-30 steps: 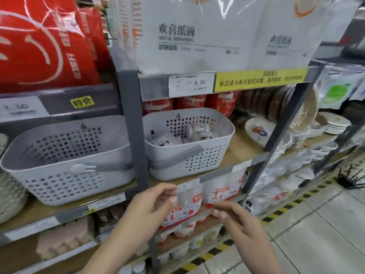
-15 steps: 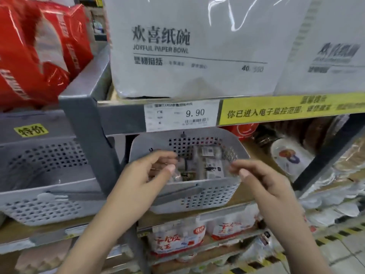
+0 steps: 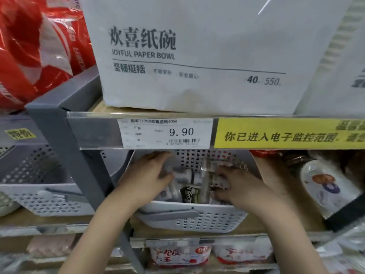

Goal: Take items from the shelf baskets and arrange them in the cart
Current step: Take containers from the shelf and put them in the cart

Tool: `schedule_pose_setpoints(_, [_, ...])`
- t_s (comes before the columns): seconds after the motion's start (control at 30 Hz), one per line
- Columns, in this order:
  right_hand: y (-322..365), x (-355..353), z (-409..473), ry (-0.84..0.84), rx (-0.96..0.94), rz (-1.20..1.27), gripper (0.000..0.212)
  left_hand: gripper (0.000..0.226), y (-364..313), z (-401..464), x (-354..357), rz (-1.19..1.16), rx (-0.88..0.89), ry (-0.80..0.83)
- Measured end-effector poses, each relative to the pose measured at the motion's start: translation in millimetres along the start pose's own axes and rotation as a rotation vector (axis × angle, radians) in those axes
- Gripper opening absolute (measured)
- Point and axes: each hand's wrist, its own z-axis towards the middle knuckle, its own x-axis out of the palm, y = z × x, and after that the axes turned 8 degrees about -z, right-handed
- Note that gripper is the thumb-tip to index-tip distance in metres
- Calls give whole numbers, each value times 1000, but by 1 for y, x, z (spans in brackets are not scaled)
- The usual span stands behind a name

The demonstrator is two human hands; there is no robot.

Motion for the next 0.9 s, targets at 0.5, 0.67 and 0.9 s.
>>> schedule_pose_setpoints(0.5, [-5,0,12,47,-79,-61,80,71,10,11,5,120,-130,211])
schedule_pose_setpoints(0.67, [-8,0,14,70,-135,11,65,62,9,10,4,2,-172,225])
schedule_pose_setpoints(0.9, [-14,-9,14,197,-230,58,69,72,5,9,3,14,-154,92])
